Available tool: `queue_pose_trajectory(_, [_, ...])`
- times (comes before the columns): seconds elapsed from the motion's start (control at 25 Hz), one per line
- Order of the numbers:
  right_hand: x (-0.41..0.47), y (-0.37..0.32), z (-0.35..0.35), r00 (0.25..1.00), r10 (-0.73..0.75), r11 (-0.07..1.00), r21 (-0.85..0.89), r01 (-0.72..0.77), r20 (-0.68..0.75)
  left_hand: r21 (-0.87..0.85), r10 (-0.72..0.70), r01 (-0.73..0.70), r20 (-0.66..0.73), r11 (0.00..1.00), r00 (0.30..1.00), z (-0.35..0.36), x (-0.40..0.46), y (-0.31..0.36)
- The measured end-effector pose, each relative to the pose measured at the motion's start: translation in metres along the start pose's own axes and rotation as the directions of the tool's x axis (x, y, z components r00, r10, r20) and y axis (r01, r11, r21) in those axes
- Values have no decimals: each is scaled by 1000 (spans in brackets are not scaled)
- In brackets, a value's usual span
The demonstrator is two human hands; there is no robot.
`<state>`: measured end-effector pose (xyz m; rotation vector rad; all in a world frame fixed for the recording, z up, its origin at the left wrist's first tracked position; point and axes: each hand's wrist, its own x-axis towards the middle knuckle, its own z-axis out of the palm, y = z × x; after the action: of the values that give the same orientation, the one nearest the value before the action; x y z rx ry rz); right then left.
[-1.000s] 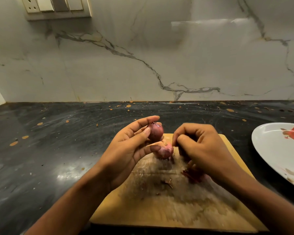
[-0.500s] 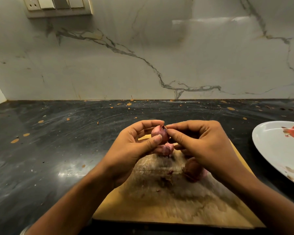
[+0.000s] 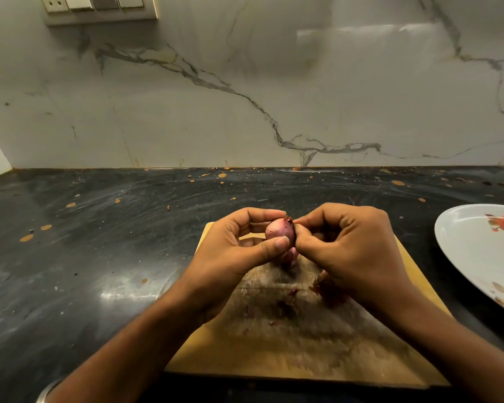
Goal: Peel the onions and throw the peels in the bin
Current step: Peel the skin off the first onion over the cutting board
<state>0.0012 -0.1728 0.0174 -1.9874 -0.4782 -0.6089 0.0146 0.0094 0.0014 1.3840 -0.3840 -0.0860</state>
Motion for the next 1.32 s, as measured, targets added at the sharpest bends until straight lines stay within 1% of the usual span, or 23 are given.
queue_pose_trajectory(0.12, [-2,2,2,997,-56,998,-42,54,-53,-27,-21,21,16,999,1000,2,0,1])
queue_pose_trajectory(0.2, [-4,2,4,996,-62,998,-17,61,-68,-69,-40,42,25,997,999,2,0,3])
queue_pose_trajectory(0.28, [-4,3,4,996,-13,999,32,16,-83,-111,-66,70,42,991,997,1,0,4])
queue_pose_trajectory(0.4, [4,9,1,986,163,972,178,-153,-42,-146,-100,113,96,983,990,0,1,4])
queue_pose_trajectory(0.44, [6,11,-1,981,193,958,219,-183,-23,-160,-104,121,115,980,988,-1,1,4])
queue_pose_trajectory(0.6, [6,11,-2,982,191,945,270,-184,0,-215,-106,133,133,967,985,-3,2,5])
queue_pose_trajectory(0.8, [5,12,-1,976,216,932,299,-206,0,-244,-88,105,82,964,993,-2,2,4])
queue_pose_trajectory(0.88, [6,11,-2,971,239,930,290,-227,-6,-296,-78,100,85,950,993,-3,3,5])
queue_pose_trajectory(0.96, [7,10,-3,974,224,947,232,-222,18,-303,-66,90,87,949,994,-4,3,8])
queue_pose_trajectory(1.08, [6,9,-4,991,104,992,56,-109,82,-253,-69,82,59,964,996,-5,4,10])
queue_pose_trajectory(1.2, [4,9,-1,990,52,998,-49,-46,131,-252,-81,90,46,964,996,-6,4,10])
queue_pose_trajectory(1.28, [4,10,0,995,32,998,-59,-27,94,-246,-80,87,36,965,996,-7,4,9])
queue_pose_trajectory(1.32, [4,11,0,997,36,999,-19,-34,66,-243,-78,84,35,966,996,-7,4,9])
